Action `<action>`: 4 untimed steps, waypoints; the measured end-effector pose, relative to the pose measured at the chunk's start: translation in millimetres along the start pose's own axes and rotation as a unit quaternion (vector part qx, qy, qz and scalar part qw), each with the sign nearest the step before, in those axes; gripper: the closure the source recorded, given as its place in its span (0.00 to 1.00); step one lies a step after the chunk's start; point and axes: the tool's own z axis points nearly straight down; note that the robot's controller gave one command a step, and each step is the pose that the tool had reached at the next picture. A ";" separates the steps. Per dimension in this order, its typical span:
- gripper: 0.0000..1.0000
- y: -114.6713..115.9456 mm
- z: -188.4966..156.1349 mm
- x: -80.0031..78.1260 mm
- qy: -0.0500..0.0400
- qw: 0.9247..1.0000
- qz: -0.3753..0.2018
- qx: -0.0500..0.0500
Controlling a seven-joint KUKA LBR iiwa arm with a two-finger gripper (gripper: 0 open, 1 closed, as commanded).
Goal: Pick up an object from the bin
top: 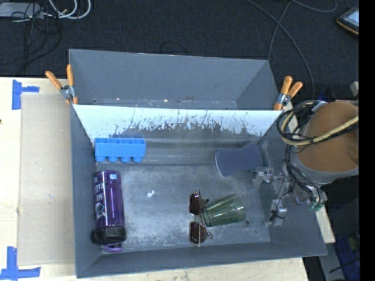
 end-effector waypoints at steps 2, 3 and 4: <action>0.00 56.0 44.2 9.8 -0.001 1.000 0.006 0.000; 0.00 69.7 55.9 22.4 0.001 1.000 -0.007 -0.001; 0.00 103.5 63.3 -14.4 0.002 1.000 0.019 0.000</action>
Offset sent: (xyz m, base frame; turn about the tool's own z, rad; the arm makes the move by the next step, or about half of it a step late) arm -0.0139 0.0727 -0.0556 0.0021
